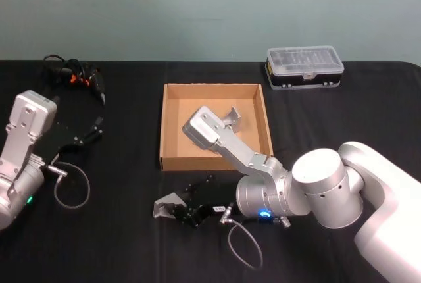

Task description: Use one hand to pick up the angle iron from the table and place it into the box.

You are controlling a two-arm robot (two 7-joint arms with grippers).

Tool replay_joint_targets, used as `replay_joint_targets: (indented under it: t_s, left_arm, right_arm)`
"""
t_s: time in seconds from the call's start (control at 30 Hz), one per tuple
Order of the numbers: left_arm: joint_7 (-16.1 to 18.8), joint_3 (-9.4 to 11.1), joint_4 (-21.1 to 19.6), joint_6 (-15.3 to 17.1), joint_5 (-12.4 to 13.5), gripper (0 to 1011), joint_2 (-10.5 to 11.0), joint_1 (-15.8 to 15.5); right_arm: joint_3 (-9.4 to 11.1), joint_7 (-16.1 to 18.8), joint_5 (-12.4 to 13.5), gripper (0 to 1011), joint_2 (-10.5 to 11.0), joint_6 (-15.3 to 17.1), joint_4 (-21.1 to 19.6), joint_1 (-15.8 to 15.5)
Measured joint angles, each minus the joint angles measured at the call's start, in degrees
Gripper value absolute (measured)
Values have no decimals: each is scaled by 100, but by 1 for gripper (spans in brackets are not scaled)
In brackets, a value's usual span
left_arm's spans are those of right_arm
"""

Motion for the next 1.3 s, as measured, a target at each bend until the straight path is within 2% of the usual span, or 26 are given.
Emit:
replay_joint_targets:
  t_s: [0.47, 0.67, 0.93, 1.13, 1.3]
  left_arm:
    - [0, 0, 0, 0, 0, 1011, 0, 0]
    - [0, 0, 0, 0, 0, 1011, 0, 0]
    - [0, 0, 0, 0, 0, 1011, 0, 0]
    - [0, 0, 0, 0, 0, 1011, 0, 0]
    - [0, 0, 0, 0, 0, 1011, 0, 0]
  right_arm:
    - [1, 1, 0, 287, 2, -2, -7, 0]
    - [69, -51, -36, 287, 101, -27, -298, -33]
    - [321, -232, -129, 287, 253, -22, -712, -19]
    - [502, -313, -182, 287, 279, 4, -654, 111]
    - [592, -373, -343, 286, 221, -5, -335, 365]
